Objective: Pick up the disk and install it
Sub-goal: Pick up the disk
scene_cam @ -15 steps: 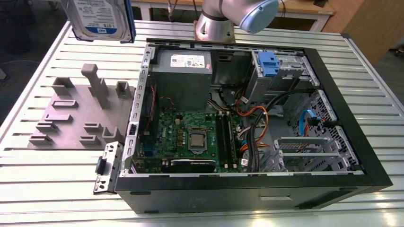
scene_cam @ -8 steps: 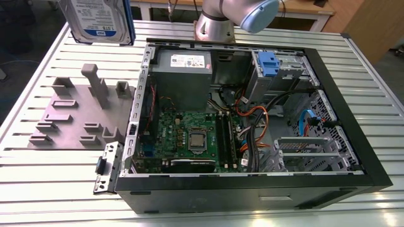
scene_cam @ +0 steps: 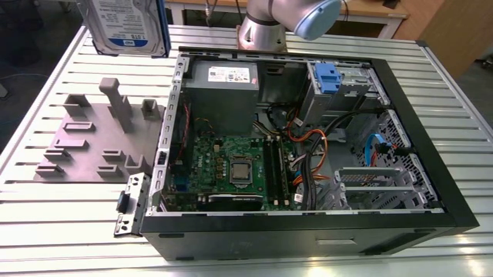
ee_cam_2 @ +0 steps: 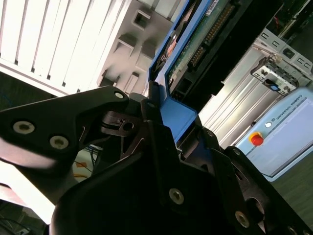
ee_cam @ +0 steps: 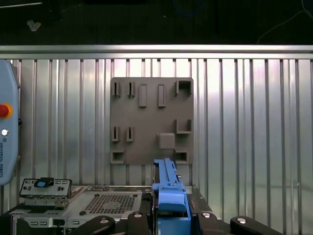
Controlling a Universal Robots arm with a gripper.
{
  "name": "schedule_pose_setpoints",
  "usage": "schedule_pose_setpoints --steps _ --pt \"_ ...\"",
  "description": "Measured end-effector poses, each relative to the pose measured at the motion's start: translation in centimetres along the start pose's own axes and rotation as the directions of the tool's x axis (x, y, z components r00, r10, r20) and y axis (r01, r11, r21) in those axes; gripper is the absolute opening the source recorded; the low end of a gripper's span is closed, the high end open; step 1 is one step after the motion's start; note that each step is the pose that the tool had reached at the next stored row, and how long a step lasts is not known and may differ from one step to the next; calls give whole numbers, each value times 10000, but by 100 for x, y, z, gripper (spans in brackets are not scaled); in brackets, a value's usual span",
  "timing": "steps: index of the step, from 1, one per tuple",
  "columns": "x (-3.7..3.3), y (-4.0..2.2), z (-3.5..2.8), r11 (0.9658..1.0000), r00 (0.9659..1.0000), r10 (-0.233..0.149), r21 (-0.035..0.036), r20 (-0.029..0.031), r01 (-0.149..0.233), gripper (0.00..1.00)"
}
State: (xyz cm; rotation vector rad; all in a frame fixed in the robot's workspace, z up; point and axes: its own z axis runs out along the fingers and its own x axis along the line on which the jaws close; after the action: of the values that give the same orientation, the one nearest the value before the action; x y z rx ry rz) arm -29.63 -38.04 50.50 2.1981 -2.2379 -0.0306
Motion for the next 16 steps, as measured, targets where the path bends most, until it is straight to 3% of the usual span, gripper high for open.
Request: schedule_pose_setpoints --steps 4,7,10,16 --pt "28 -36 1 10000 10000 0 0 1 0 36" --pt "116 -53 2 10000 10000 0 0 0 0 36" --pt "135 -81 3 10000 10000 0 0 0 0 36" --pt "141 -261 1 10000 10000 0 0 0 0 36"
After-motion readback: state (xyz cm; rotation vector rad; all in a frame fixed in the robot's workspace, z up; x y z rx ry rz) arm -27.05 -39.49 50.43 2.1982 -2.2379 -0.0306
